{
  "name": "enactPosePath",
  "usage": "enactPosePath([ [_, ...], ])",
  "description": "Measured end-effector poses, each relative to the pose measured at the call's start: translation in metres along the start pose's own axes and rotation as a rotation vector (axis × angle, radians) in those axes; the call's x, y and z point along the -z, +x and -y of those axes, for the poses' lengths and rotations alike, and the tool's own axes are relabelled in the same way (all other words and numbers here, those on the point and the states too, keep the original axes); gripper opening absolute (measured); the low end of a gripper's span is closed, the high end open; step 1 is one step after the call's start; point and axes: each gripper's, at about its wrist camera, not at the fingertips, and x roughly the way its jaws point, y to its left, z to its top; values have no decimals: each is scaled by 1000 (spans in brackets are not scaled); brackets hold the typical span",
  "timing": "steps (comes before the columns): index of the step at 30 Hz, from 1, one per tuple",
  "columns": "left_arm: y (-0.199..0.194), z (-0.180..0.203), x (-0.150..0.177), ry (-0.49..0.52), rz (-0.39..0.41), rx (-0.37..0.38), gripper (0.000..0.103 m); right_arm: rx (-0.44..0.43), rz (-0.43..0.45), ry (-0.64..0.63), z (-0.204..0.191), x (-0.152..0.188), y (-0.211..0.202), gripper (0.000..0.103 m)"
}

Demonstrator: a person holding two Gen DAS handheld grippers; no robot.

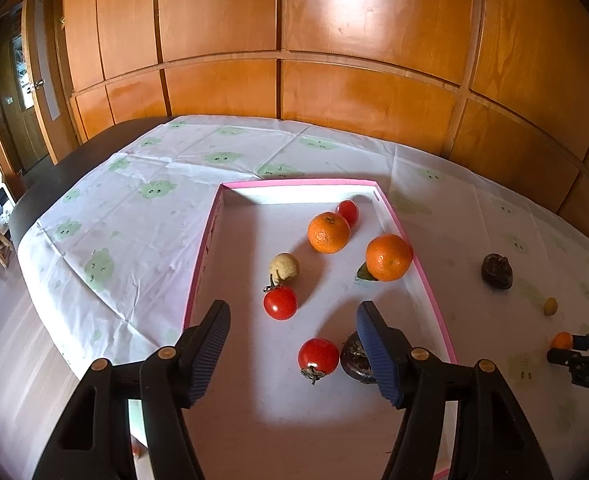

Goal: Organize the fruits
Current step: 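Hold the small orange raised in the right gripper, then carry the small orange over the tray and open the right gripper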

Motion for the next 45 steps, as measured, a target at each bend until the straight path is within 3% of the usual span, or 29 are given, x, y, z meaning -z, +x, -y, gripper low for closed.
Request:
enactPosePath([
  [20, 0, -2, 2, -3, -6, 10, 67, 70, -10, -45, -20, -1, -9, 40],
  [25, 1, -8, 1, -20, -4, 7, 67, -34, 50, -47, -51, -6, -31, 40],
  [34, 1, -32, 0, -70, 5, -20, 67, -292, 189, -188, -161, -24, -68, 40],
  [39, -1, -49, -1, -104, 13, -37, 67, -341, 182, -250, -198, -30, -61, 40],
  [45, 0, -57, 2, -115, 9, -44, 67, -337, 132, -284, -217, -35, -41, 41],
])
